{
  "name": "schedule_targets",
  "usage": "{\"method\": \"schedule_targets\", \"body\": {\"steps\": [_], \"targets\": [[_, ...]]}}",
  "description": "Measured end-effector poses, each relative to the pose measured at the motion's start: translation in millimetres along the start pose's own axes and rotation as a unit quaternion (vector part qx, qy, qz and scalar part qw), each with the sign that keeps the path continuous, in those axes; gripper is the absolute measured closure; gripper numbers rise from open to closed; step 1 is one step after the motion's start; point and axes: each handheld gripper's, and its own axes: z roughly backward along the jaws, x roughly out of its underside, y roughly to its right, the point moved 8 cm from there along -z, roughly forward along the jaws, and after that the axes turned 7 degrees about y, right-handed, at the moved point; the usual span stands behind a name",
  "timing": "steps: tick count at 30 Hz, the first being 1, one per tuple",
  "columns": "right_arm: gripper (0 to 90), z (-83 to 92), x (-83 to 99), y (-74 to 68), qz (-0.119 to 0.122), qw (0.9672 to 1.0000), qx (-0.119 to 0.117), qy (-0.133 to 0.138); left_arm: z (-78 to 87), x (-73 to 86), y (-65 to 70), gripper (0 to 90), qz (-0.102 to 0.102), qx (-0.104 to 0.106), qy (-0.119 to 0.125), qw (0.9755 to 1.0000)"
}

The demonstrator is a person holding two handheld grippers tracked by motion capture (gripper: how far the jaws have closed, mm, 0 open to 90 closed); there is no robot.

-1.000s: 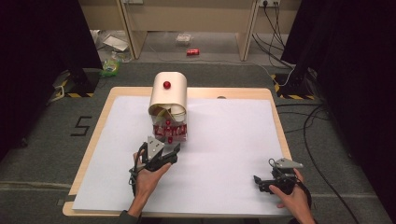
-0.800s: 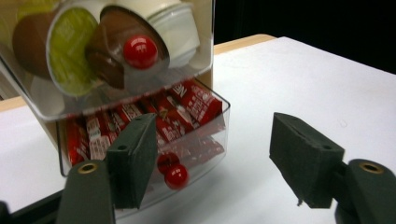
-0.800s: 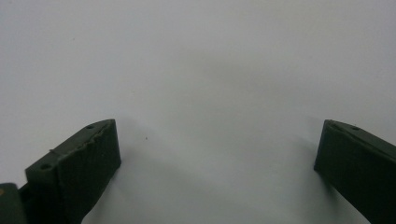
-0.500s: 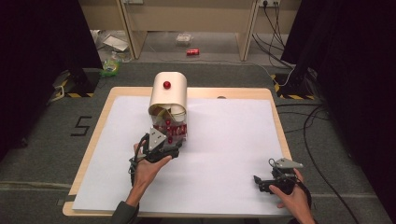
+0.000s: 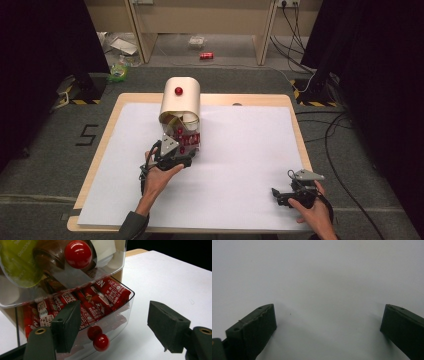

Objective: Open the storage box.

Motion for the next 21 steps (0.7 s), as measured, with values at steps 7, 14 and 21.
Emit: {"method": "schedule_targets", "body": {"steps": [7, 14, 21], "targets": [[0.6, 0.0, 0.0, 0.0, 0.0, 1.0, 0.0, 0.0, 2.2, 0.8, 1.1, 28.7, 0.0, -0.002, -0.001, 1.0], [0.6, 0.0, -0.1, 0.1, 0.001, 1.0, 0.0, 0.0, 10.1, 3.4, 4.3, 31.6, -0.001, -0.002, 0.004, 1.0], [0.6, 0.0, 0.0, 0.0, 0.0, 1.0, 0.0, 0.0, 15.8, 6.2, 6.0, 37.0, -0.014, -0.009, 0.01, 0.9998]]}}
